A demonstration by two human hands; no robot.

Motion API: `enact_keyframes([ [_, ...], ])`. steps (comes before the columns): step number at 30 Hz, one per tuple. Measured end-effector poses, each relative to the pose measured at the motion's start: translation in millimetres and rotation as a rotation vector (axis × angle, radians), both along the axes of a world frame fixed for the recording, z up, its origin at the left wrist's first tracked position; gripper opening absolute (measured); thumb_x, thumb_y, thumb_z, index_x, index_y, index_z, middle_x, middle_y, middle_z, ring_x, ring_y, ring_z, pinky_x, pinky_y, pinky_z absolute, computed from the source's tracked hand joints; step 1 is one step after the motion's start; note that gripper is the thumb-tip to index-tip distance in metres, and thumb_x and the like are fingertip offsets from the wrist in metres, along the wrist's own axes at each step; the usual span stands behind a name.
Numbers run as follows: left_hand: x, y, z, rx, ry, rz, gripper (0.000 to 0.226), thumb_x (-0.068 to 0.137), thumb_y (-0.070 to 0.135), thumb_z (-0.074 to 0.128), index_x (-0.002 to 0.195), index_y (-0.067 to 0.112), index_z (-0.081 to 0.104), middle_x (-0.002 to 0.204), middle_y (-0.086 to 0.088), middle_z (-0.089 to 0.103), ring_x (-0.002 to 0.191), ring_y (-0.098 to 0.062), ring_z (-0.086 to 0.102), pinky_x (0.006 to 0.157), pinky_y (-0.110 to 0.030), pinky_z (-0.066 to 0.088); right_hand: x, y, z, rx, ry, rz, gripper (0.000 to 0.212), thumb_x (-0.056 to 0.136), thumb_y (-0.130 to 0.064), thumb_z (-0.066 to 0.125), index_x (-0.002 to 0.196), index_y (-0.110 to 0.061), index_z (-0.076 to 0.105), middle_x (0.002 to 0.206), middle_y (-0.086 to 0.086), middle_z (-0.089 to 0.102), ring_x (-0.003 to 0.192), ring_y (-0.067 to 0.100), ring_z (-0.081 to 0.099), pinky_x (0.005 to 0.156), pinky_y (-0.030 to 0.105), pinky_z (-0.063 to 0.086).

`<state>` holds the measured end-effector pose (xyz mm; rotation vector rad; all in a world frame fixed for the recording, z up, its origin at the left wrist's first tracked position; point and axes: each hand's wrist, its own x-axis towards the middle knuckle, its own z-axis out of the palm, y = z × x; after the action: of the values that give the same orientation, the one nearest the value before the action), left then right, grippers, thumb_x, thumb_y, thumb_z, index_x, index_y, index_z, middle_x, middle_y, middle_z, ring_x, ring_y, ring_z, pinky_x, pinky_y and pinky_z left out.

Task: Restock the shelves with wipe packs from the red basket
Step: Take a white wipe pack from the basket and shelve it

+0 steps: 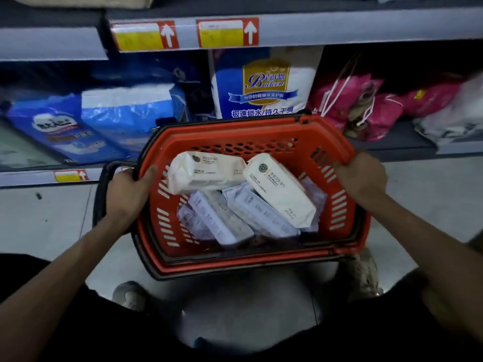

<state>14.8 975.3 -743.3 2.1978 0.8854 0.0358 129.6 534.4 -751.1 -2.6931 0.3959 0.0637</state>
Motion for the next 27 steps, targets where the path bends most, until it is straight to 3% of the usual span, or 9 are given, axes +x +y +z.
enact_keyframes([
  [3, -6, -6, 6, 0.15, 0.012, -0.046, 0.068, 0.09, 0.069, 0.049, 0.109, 0.008, 0.069, 0.102, -0.019, 0.075, 0.092, -0.04, 0.071, 0.086, -0.048, 0.057, -15, 11, 9, -0.043, 0.008, -0.001, 0.051, 0.089, -0.029, 0.068, 0.12, 0.006, 0.049, 0.122, 0.031, 0.058, 0.108, 0.048, 0.061, 0.084, 0.05, 0.051],
  [6, -11, -13, 8, 0.318, 0.103, -0.096, 0.064, 0.094, 0.062, 0.053, 0.119, 0.003, 0.059, 0.111, -0.025, 0.071, 0.1, -0.046, 0.069, 0.087, -0.051, 0.055, -26, 21, 13, -0.055, 0.054, -0.017, 0.063, 0.085, -0.028, 0.072, 0.128, 0.006, 0.042, 0.133, 0.031, 0.049, 0.124, 0.047, 0.05, 0.094, 0.053, 0.047],
  [11, -28, -25, 20, 0.564, 0.169, -0.219, 0.059, 0.097, 0.049, 0.059, 0.129, 0.0, 0.049, 0.123, -0.023, 0.067, 0.104, -0.043, 0.069, 0.081, -0.048, 0.054, -49, 17, 21, 0.003, 0.086, 0.019, 0.086, 0.085, -0.036, 0.074, 0.148, -0.002, 0.027, 0.138, 0.032, 0.043, 0.128, 0.05, 0.045, 0.101, 0.053, 0.042],
  [15, -37, -28, 37, 0.749, 0.219, -0.324, 0.057, 0.096, 0.052, 0.057, 0.128, 0.004, 0.057, 0.125, -0.019, 0.066, 0.109, -0.038, 0.067, 0.084, -0.046, 0.055, -68, 16, 25, -0.011, 0.089, 0.056, 0.097, 0.085, -0.043, 0.074, 0.156, -0.007, 0.018, 0.138, 0.033, 0.042, 0.124, 0.052, 0.047, 0.1, 0.055, 0.043],
  [21, -35, -41, 55, 0.868, 0.206, -0.543, 0.048, 0.096, 0.048, 0.056, 0.13, 0.014, 0.063, 0.126, -0.015, 0.063, 0.118, -0.036, 0.06, 0.096, -0.048, 0.048, -69, 30, 39, -0.15, 0.219, 0.091, 0.083, 0.082, -0.058, 0.07, 0.142, -0.01, 0.039, 0.139, 0.03, 0.039, 0.13, 0.047, 0.042, 0.109, 0.049, 0.037],
  [27, -8, -59, 58, 0.84, 0.149, -0.725, 0.057, 0.099, 0.05, 0.052, 0.149, 0.021, 0.047, 0.139, -0.009, 0.057, 0.128, -0.031, 0.054, 0.103, -0.046, 0.044, -61, 65, 48, -0.381, 0.143, 0.317, 0.065, 0.088, -0.049, 0.059, 0.144, -0.018, 0.046, 0.153, 0.027, 0.032, 0.148, 0.048, 0.019, 0.122, 0.061, 0.007],
])
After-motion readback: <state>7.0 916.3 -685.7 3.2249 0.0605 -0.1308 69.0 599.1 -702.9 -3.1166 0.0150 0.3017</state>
